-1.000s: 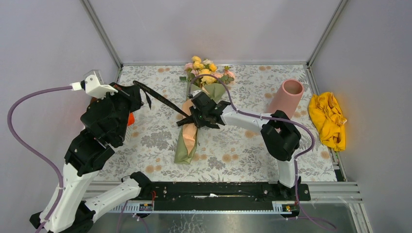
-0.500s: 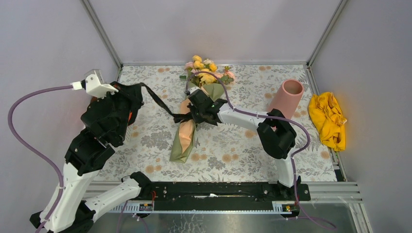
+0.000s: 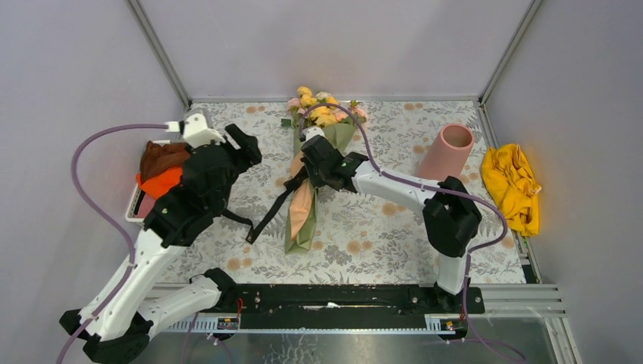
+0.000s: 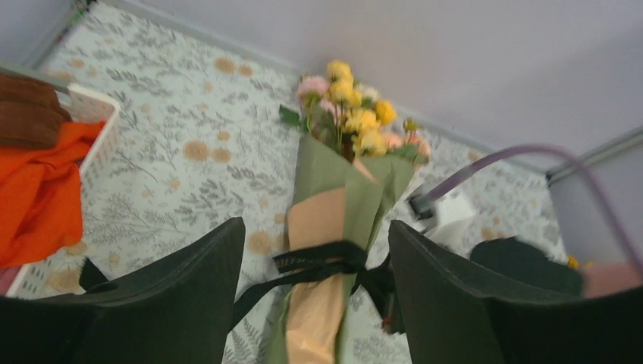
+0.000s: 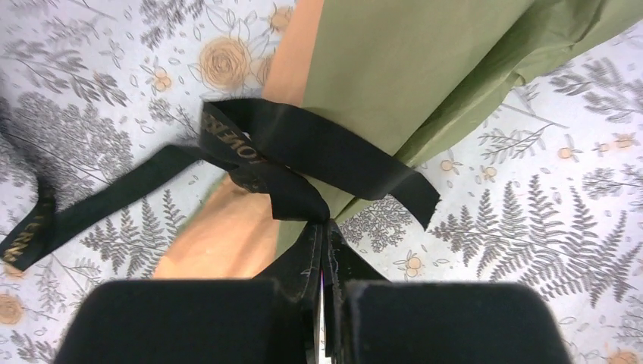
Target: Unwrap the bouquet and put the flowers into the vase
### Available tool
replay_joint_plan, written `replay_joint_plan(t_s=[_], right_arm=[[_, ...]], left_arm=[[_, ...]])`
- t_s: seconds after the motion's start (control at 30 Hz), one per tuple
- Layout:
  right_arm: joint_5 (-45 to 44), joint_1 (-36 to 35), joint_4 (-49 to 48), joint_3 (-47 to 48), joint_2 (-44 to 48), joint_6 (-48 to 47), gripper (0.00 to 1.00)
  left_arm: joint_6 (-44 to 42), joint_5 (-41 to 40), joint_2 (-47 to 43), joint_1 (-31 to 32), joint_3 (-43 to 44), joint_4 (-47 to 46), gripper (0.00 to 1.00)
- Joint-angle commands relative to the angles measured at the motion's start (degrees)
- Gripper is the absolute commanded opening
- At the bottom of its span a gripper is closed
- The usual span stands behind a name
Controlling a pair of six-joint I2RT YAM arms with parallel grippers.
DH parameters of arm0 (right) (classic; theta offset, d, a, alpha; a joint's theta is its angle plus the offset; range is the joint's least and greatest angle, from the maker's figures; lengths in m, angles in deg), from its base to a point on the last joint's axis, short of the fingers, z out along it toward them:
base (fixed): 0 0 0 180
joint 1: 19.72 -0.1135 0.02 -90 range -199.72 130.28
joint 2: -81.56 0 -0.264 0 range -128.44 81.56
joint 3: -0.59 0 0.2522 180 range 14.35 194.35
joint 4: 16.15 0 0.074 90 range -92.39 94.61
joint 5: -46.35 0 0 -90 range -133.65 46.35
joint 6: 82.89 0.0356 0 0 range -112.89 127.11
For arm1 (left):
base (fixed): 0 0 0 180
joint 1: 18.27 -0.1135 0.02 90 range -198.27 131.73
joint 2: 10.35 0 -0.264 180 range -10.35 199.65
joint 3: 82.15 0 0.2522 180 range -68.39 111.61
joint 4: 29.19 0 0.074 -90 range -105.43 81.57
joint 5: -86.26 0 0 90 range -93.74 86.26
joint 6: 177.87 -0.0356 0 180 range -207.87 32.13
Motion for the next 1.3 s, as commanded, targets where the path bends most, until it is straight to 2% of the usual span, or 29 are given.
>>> replay_joint_plan(t_s=[0.0, 0.23, 0.4, 0.73, 1.0, 1.13, 1.27], right_arm=[[-4.93, -0.32, -0.55, 0.27, 7.46, -0.66, 0.00], [-4.77, -0.28, 0.59, 0.10, 10.39, 0.03, 0.00], [-4.67, -0.32, 0.91, -0.55, 11.48, 0.23, 0.00], [-3.93, -0.28, 0.63, -2.02, 13.24, 0.63, 0.00], [-4.36, -0.28, 0.99, -2.47, 14.61, 0.48, 0.00], [-3.94, -0.28, 1.07, -2.62, 15.06, 0.52, 0.00], [-3.44, -0.28, 1.15, -2.80, 15.46, 0.69, 0.00]], left_arm=[[-1.56, 7.25, 0.98, 0.40, -5.82, -8.14, 0.76], [-0.31, 22.02, 2.63, 0.39, -20.70, -22.52, 0.60], [0.42, 26.72, 5.35, 0.40, -27.84, -31.39, 0.58], [-1.49, 27.49, 12.68, 0.40, -29.57, -37.91, 0.56], [-1.58, 28.86, 19.54, 0.40, -29.01, -39.56, 0.36], [-1.81, 28.62, 21.22, 0.36, -29.38, -40.92, 0.37], [-1.75, 27.36, 23.60, 0.40, -28.67, -42.08, 0.45]])
